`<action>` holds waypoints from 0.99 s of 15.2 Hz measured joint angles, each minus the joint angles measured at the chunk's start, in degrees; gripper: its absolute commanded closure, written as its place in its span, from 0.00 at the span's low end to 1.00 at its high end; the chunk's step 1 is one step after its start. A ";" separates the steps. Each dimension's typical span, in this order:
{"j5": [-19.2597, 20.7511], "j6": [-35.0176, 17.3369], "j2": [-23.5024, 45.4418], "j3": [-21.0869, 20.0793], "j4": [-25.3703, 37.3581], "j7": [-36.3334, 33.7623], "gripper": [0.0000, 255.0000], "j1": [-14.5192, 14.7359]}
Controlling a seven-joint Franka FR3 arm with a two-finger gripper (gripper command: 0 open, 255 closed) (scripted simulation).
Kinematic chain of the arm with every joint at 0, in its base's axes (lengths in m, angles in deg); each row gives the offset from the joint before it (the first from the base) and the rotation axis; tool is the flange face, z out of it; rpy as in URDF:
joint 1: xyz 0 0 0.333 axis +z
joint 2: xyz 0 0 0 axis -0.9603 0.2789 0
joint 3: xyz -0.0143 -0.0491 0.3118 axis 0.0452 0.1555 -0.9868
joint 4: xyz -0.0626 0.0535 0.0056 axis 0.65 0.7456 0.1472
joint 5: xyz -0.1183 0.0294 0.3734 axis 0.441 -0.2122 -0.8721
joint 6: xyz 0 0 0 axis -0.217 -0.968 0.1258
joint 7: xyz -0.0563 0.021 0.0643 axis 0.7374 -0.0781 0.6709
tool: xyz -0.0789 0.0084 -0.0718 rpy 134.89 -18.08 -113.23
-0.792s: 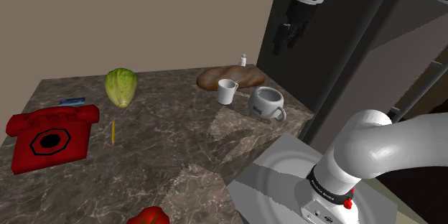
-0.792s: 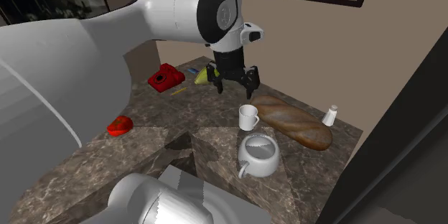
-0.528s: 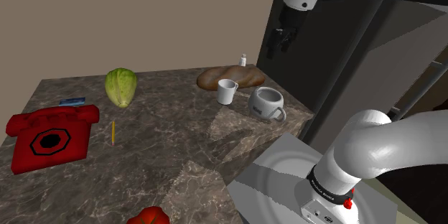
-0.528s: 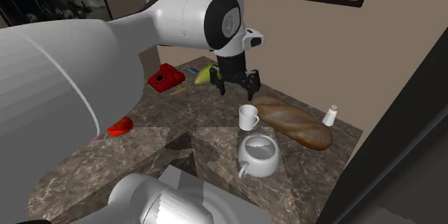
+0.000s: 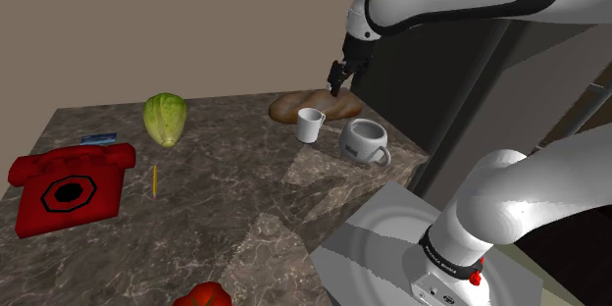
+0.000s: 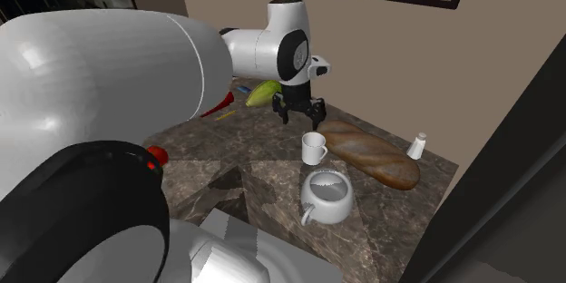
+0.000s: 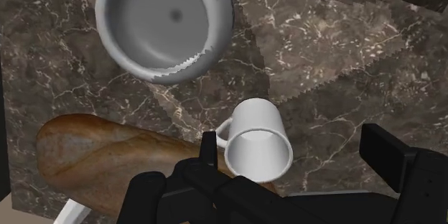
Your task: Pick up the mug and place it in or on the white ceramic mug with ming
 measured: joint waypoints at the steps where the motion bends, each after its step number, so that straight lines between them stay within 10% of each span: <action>1: -0.03 -1.67 1.50 -0.13 -0.25 -0.39 0.00 0.04; 15: 0.66 -19.25 27.55 -1.89 7.14 -5.56 0.00 0.41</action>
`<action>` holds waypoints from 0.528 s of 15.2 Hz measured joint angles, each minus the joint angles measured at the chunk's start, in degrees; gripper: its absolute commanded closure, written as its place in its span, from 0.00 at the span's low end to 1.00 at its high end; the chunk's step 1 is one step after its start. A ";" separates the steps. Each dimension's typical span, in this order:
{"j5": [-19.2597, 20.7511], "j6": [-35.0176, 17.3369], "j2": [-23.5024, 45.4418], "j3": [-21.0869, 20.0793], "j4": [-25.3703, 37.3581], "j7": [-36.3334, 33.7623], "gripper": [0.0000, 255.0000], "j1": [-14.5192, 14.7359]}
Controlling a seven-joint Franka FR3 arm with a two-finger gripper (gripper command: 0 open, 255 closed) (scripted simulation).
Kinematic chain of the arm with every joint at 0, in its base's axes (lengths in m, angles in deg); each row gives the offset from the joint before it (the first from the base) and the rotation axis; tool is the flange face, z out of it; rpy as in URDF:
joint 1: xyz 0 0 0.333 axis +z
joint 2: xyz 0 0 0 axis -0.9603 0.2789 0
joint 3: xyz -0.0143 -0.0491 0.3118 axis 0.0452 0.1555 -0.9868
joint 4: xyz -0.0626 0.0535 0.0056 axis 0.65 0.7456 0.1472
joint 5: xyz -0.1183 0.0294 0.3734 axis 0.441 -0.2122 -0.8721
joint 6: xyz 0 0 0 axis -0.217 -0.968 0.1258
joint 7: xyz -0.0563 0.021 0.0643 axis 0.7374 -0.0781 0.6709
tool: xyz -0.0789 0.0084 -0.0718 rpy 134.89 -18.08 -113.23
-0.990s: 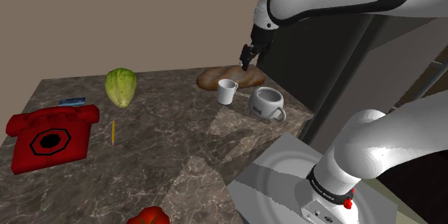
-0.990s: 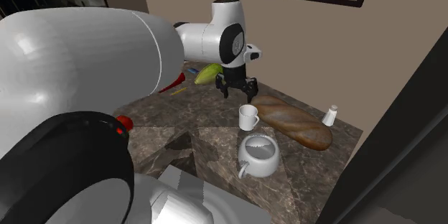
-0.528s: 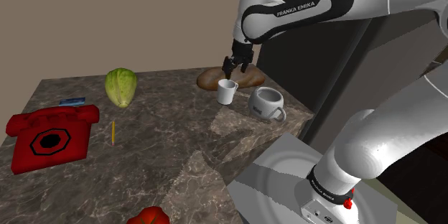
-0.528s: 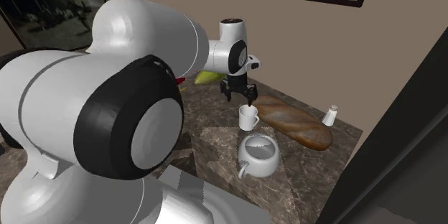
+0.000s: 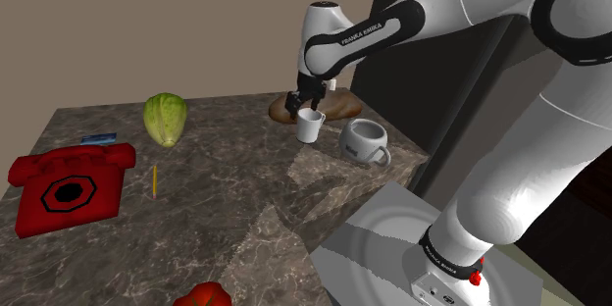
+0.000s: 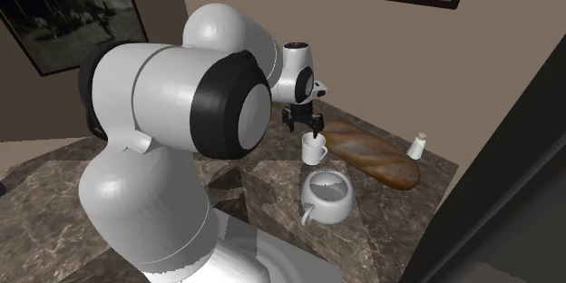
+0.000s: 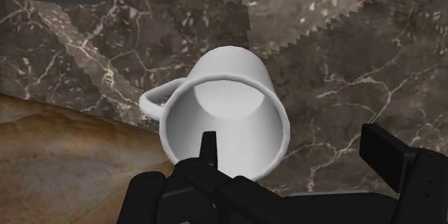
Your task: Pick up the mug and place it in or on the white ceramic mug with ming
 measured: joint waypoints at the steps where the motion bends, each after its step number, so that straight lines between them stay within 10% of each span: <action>1: 0.10 -0.76 0.80 0.04 0.05 -0.04 0.00 -0.05; 8: 0.64 -4.79 3.69 0.21 -1.09 -0.42 0.00 -0.24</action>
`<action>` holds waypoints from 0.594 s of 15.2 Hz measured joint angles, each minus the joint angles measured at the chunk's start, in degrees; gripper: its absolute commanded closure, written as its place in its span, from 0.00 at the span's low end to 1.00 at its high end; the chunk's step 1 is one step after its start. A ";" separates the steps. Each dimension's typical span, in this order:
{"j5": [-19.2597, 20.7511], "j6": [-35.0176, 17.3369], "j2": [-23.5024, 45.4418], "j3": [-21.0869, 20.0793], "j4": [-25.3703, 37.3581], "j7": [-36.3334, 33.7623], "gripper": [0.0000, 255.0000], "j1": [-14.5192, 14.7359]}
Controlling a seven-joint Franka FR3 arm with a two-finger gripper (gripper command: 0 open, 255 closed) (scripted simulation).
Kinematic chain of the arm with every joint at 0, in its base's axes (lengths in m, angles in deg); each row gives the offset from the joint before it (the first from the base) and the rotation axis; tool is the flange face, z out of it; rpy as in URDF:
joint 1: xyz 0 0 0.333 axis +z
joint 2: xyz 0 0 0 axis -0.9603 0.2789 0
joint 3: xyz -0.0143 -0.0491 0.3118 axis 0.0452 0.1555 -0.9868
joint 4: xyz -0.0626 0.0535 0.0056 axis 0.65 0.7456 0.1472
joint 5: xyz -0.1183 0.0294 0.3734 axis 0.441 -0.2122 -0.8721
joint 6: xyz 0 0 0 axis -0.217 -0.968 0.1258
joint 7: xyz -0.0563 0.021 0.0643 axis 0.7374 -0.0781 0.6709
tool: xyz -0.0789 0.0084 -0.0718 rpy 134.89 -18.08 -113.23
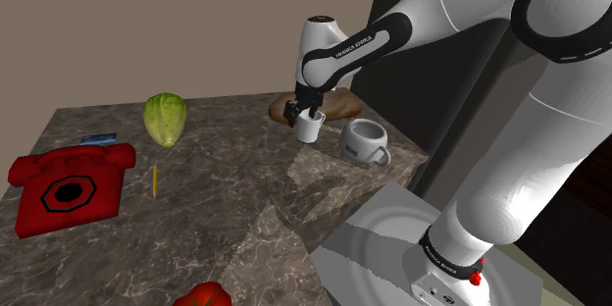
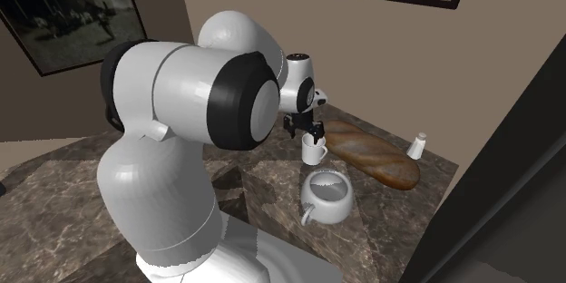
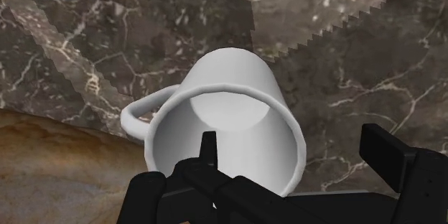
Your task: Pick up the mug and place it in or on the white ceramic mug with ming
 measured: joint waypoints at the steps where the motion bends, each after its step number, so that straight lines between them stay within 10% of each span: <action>1: 0.01 -0.10 0.05 0.01 -0.03 0.00 0.00 -0.01; 4: 0.02 -0.17 0.09 0.01 -0.05 -0.01 0.00 -0.01; 5: 0.02 -0.17 0.10 0.01 -0.05 -0.01 1.00 -0.01; 9: 0.02 -0.17 0.09 0.00 -0.05 -0.01 1.00 0.00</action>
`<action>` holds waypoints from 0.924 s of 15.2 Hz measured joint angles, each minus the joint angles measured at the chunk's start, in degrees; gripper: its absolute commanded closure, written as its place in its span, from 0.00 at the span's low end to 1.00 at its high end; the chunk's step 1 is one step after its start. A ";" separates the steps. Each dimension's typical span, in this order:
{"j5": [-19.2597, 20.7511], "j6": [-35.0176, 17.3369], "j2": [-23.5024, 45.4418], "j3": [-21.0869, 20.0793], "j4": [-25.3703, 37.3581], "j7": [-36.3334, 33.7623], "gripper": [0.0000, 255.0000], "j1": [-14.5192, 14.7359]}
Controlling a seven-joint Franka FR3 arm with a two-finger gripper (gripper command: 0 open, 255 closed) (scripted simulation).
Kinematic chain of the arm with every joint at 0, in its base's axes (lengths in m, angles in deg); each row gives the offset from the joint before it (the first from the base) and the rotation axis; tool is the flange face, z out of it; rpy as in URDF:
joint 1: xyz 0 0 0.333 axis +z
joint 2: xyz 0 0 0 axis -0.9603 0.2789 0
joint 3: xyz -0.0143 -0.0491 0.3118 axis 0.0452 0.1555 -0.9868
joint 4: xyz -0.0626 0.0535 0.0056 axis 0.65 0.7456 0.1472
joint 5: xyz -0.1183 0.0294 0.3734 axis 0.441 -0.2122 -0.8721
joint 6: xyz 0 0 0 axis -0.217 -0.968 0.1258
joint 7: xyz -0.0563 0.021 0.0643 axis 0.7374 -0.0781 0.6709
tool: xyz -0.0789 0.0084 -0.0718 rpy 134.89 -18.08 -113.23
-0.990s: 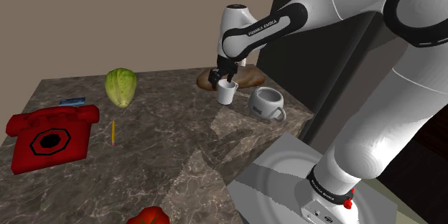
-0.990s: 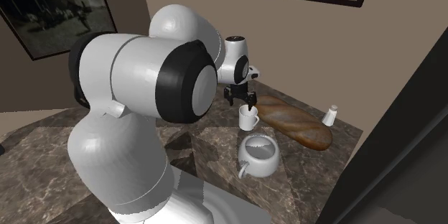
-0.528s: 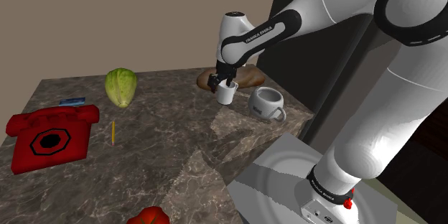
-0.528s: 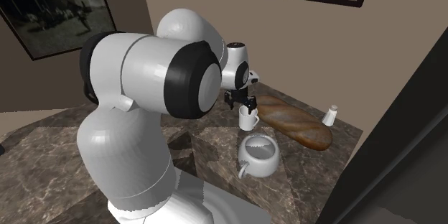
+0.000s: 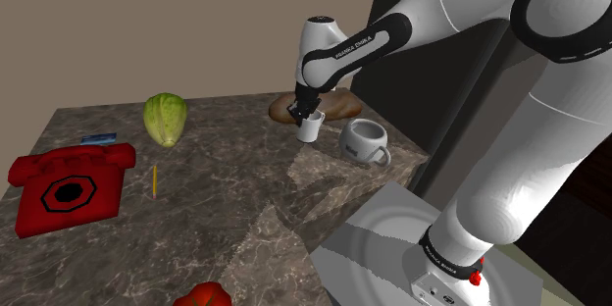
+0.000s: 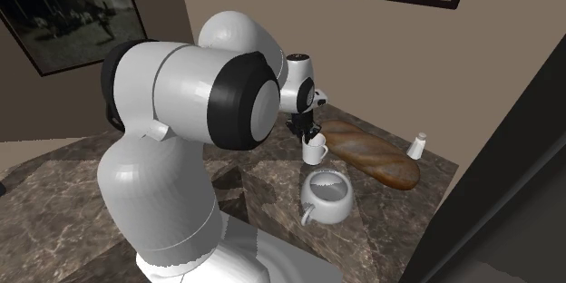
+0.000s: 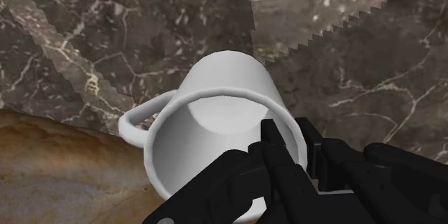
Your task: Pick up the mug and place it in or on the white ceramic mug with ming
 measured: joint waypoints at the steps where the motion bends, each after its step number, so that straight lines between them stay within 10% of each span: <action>1: 0.00 0.00 0.01 0.00 -0.01 0.00 1.00 0.00; 14: -0.72 5.24 -2.95 -0.01 2.33 0.87 1.00 0.04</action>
